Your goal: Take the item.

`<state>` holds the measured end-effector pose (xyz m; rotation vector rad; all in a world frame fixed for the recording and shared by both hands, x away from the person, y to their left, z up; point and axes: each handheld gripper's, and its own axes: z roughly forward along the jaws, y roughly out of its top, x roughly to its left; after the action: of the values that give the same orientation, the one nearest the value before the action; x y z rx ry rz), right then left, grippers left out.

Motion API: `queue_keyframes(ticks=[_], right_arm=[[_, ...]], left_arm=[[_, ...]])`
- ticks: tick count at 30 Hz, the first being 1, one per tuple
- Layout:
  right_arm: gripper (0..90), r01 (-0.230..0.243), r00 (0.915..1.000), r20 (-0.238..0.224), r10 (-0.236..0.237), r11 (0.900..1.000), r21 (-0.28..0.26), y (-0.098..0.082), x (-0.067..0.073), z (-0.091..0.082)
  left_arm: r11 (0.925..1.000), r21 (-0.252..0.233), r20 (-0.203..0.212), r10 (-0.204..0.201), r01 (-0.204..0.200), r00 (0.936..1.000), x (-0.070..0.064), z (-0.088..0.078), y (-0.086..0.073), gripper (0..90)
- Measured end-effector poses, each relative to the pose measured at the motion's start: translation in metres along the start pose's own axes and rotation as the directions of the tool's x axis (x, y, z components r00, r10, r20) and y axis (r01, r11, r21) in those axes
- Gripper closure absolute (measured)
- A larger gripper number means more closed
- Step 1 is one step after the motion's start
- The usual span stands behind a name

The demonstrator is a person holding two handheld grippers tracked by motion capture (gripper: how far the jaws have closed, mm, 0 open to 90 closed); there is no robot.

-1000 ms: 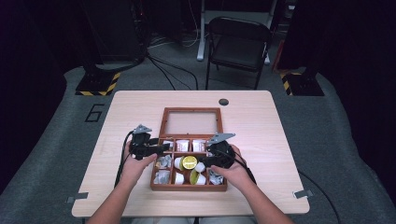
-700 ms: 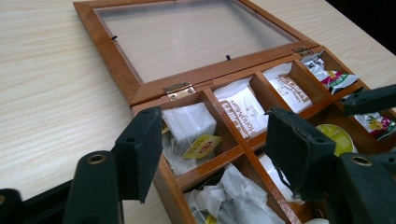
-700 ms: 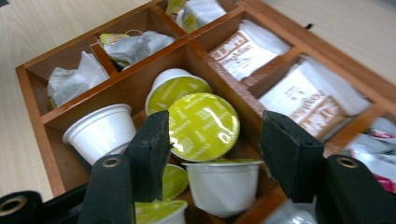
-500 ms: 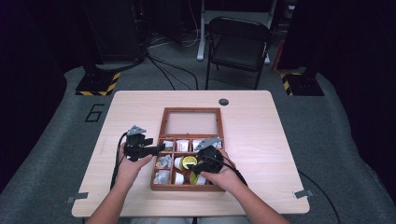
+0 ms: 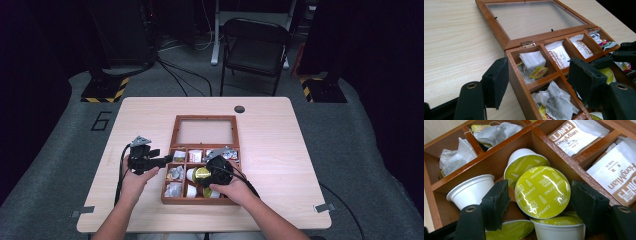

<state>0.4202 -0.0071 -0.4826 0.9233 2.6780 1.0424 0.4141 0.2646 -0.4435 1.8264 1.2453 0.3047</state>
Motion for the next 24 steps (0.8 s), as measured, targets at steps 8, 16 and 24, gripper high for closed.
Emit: queue_keyframes(ticks=[8,16,24], right_arm=[[32.7,0.017,0.9997,0.018,-0.017,1.000,0.022,0.004,0.006,0.010],[37.2,0.025,0.9993,0.024,-0.027,0.999,0.048,0.007,0.006,0.010],[37.2,-0.008,0.9993,-0.037,0.009,1.000,0.006,0.013,0.007,-0.007]], left_arm=[[0.9999,-0.006,-0.001,-0.010,0.010,1.0000,0.003,-0.003,-0.002,33.4],[0.9997,-0.018,-0.012,-0.019,0.019,0.9997,0.007,-0.007,-0.003,33.6],[0.9996,-0.018,-0.012,-0.019,0.019,0.9997,0.008,-0.006,-0.003,33.8]])
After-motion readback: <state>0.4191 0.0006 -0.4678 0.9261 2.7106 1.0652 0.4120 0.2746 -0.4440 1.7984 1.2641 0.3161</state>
